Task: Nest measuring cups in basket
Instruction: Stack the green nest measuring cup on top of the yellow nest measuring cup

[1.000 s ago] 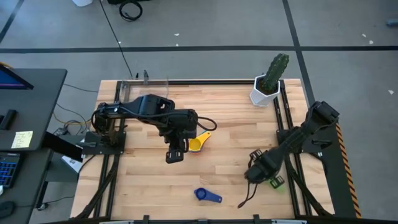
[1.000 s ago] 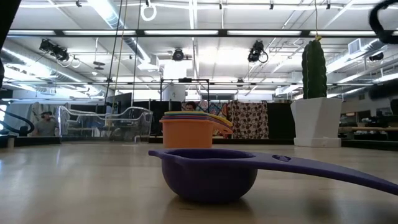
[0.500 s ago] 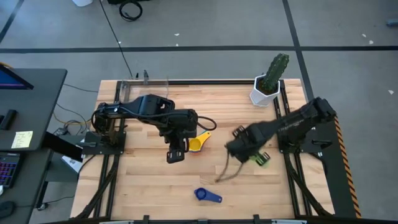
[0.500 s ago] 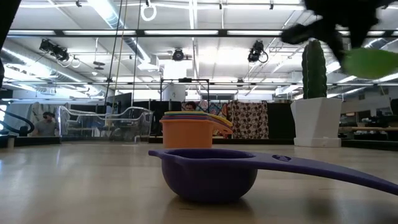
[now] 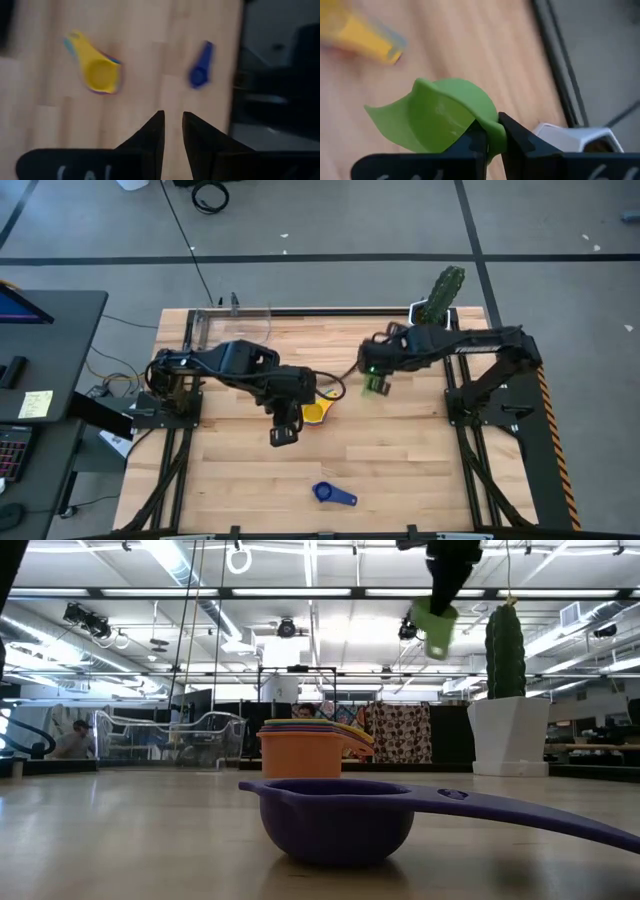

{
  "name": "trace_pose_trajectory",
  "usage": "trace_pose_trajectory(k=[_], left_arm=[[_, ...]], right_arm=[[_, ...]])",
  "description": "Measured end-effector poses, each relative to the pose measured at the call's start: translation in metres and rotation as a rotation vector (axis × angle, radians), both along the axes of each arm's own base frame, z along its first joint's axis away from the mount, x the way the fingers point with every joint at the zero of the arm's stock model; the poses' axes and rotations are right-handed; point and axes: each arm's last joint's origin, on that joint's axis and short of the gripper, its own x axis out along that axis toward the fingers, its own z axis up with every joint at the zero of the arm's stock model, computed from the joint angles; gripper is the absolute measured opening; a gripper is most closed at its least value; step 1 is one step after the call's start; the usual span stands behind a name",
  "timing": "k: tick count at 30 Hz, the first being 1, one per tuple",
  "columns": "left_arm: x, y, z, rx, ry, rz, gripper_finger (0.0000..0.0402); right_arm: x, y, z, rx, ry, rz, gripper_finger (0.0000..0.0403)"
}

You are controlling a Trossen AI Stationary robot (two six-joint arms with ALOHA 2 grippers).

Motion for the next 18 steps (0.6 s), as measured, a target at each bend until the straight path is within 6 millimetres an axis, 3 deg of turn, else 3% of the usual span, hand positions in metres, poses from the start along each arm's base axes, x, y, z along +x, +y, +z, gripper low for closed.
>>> trace_pose_trajectory(k=[8, 18], left_arm=[[0.000, 0.002, 0.001, 0.294, -0.066, 0.115, 0.0071], [0.012, 0.017, 0.007, 0.426, -0.168, 0.078, 0.0071]], right_arm=[[-0.014, -0.010, 0.032, -0.008, -0.380, -0.276, 0.0035], [-0.028, 0.012, 0.062, -0.047, -0.589, -0.142, 0.0035]])
